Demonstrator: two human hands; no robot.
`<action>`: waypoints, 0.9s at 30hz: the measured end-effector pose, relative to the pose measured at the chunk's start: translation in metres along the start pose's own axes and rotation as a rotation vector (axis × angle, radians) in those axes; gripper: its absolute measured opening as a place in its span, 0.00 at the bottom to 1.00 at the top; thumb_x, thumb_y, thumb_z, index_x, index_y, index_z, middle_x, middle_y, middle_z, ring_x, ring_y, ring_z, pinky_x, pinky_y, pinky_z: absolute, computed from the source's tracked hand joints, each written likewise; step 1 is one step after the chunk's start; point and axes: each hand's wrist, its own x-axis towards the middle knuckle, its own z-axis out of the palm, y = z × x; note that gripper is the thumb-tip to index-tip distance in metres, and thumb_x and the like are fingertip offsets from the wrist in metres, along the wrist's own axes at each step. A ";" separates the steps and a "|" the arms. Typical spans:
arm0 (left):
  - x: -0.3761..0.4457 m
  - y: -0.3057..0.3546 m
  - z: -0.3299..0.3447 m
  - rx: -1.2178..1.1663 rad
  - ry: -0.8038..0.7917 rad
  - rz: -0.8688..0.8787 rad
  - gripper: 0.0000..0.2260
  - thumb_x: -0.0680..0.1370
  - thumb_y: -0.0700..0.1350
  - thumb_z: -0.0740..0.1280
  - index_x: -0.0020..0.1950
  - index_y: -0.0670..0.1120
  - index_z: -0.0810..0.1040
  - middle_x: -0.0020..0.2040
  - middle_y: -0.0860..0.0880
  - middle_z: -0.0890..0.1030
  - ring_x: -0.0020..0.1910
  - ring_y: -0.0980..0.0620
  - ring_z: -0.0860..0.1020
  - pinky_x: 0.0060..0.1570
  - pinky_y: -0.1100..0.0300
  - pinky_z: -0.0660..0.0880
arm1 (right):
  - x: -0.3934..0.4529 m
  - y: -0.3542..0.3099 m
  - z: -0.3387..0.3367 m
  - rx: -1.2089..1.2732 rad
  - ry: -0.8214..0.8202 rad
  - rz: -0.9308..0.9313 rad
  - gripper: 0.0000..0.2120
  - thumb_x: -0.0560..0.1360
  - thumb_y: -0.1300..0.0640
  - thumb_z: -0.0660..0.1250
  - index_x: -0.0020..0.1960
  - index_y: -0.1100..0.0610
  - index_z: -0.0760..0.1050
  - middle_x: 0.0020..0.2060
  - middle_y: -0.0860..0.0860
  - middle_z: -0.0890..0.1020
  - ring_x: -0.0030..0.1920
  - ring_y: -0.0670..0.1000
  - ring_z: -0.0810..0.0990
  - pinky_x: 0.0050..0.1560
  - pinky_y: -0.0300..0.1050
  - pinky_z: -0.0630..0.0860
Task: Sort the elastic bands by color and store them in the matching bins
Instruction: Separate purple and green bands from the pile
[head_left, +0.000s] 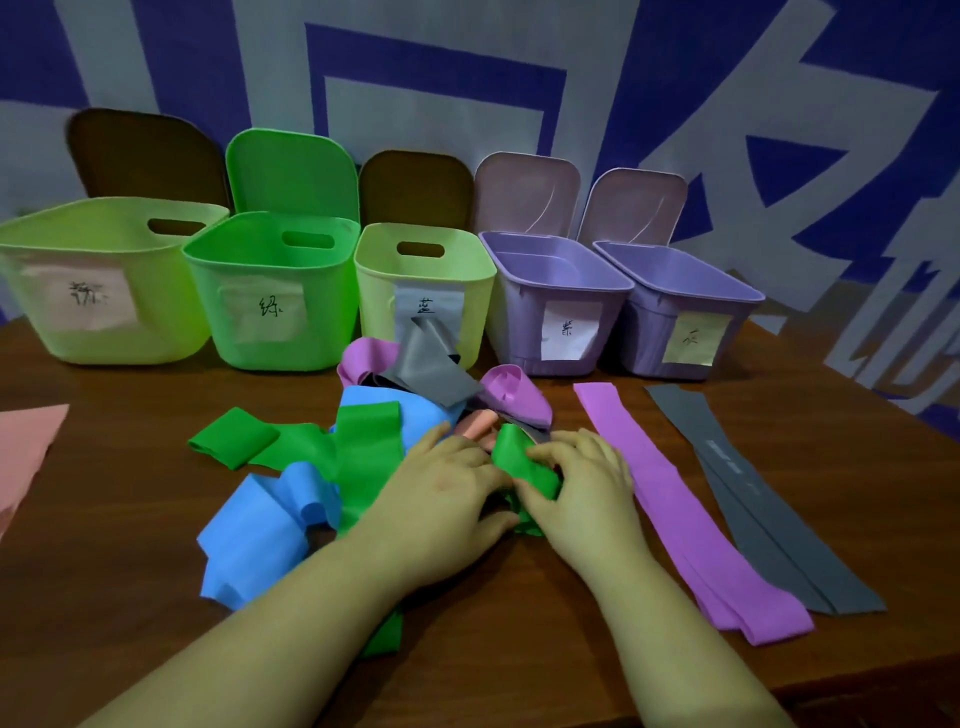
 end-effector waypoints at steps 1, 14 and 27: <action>0.001 -0.001 -0.002 -0.040 0.011 -0.007 0.18 0.68 0.60 0.58 0.44 0.53 0.83 0.38 0.53 0.81 0.41 0.51 0.79 0.52 0.58 0.72 | 0.000 -0.001 0.000 0.006 -0.012 -0.002 0.14 0.68 0.50 0.73 0.52 0.53 0.81 0.59 0.51 0.78 0.67 0.56 0.68 0.70 0.53 0.59; -0.004 -0.010 -0.023 -0.415 0.033 -0.207 0.09 0.74 0.48 0.68 0.52 0.47 0.81 0.48 0.50 0.81 0.50 0.50 0.75 0.51 0.60 0.69 | -0.016 -0.024 -0.024 0.473 0.148 -0.133 0.10 0.68 0.52 0.75 0.42 0.42 0.75 0.38 0.41 0.81 0.43 0.43 0.78 0.42 0.37 0.73; 0.000 -0.018 -0.026 -1.186 0.244 -0.579 0.05 0.73 0.47 0.70 0.48 0.50 0.80 0.44 0.40 0.84 0.47 0.43 0.82 0.54 0.47 0.77 | -0.007 -0.025 -0.025 1.185 -0.078 0.152 0.20 0.73 0.70 0.66 0.58 0.50 0.71 0.38 0.52 0.84 0.42 0.48 0.84 0.42 0.38 0.79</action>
